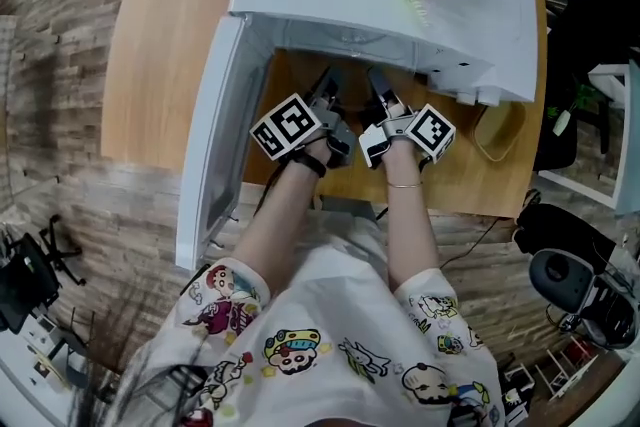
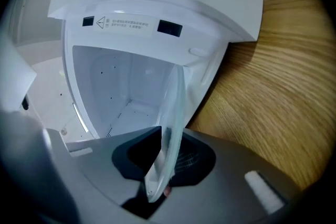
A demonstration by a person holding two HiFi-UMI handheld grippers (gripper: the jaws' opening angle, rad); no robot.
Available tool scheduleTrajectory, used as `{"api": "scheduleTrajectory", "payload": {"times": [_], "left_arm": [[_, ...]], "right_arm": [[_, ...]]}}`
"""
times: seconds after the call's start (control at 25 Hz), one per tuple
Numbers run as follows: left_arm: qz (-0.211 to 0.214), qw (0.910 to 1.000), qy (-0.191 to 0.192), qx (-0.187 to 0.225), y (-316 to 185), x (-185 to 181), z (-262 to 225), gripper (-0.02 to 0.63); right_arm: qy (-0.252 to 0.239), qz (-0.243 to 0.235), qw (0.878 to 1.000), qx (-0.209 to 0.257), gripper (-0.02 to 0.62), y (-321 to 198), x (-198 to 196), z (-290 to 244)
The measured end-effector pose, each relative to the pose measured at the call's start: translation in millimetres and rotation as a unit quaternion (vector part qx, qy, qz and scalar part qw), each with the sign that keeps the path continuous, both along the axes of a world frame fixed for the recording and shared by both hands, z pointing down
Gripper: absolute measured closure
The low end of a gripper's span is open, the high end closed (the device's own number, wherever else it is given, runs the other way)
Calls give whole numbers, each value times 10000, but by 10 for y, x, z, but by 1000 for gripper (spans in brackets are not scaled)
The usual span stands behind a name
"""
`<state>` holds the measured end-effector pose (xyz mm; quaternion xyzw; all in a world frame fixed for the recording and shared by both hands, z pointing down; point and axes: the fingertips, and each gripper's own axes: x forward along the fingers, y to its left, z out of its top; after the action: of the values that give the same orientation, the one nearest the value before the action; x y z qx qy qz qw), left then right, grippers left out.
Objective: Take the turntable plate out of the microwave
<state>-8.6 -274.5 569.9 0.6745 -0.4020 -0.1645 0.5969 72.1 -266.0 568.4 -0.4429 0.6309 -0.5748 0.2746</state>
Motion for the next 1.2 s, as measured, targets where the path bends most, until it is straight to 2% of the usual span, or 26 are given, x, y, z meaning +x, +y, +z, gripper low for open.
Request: {"api": "scheduleTrajectory", "payload": {"times": [0.4,0.64,0.8,1.2], "left_arm": [[30,9999,31,130,227,-16,-99,551],[-89,9998,105,130,448,-155,-172,551],[-25,9998,78,158,618,-106,-214,551],[125,9993,138,309,1118,-99,-391,549]], "right_arm": [[-351,2,9988,340,540,245,-27,-151],[-290,-206,9985,405,534,435,-157,-232],[-410,-171,9983,382,534,612,-122,-269],[-353,-324,9978,452,532,1096,-126,-439]]}}
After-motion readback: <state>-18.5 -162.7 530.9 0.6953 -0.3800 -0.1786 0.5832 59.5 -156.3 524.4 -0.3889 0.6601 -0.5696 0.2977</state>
